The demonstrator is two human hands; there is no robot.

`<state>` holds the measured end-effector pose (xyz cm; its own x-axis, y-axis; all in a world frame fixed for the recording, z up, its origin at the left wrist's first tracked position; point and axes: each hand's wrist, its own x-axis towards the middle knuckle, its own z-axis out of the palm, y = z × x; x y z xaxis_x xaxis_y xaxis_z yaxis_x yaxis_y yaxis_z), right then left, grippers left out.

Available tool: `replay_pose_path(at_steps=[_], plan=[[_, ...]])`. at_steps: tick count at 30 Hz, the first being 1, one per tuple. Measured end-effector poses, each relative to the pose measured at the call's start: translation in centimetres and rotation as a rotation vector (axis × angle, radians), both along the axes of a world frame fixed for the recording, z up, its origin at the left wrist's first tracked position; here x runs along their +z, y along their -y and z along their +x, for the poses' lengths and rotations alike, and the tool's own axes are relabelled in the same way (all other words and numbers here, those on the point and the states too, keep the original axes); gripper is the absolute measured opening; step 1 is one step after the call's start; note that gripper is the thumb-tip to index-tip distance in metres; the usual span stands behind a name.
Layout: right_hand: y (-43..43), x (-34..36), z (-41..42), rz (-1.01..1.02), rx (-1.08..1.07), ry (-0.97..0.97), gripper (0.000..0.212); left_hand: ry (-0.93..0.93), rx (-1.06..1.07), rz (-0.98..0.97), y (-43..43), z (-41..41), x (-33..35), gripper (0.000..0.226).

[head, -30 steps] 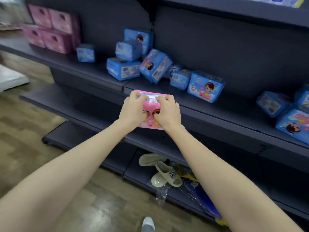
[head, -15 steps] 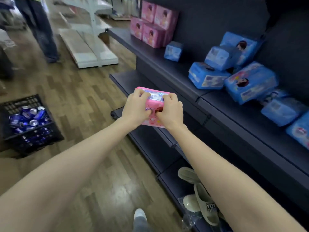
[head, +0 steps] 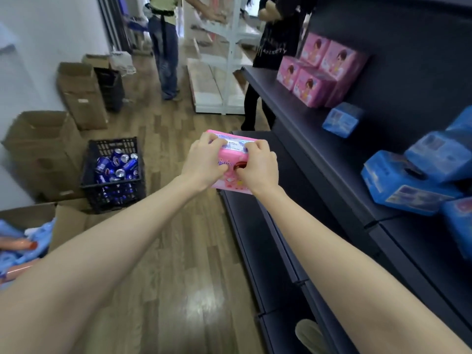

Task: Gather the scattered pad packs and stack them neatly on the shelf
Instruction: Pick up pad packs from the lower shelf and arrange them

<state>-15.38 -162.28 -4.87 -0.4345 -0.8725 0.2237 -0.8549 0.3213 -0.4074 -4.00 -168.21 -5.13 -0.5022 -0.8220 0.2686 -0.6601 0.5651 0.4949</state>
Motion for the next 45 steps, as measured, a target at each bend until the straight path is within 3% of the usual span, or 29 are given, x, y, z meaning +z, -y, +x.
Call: replay_pose_path(at_steps=[16,33,45], plan=[[11.0,-1.5,-1.5,0.038,0.117,0.016,0.039,0.014,0.135,0.042,9.0,-0.5,-1.1,0.056],[27.9,-0.2,-2.7,0.02,-0.095,0.027,0.038,0.007,-0.075,0.023,28.5,-3.0,0.3,0.058],[32.2,0.4,-5.8,0.009,-0.218,0.033,0.038,-0.033,-0.19,0.025,34.4,-7.2,0.4,0.055]])
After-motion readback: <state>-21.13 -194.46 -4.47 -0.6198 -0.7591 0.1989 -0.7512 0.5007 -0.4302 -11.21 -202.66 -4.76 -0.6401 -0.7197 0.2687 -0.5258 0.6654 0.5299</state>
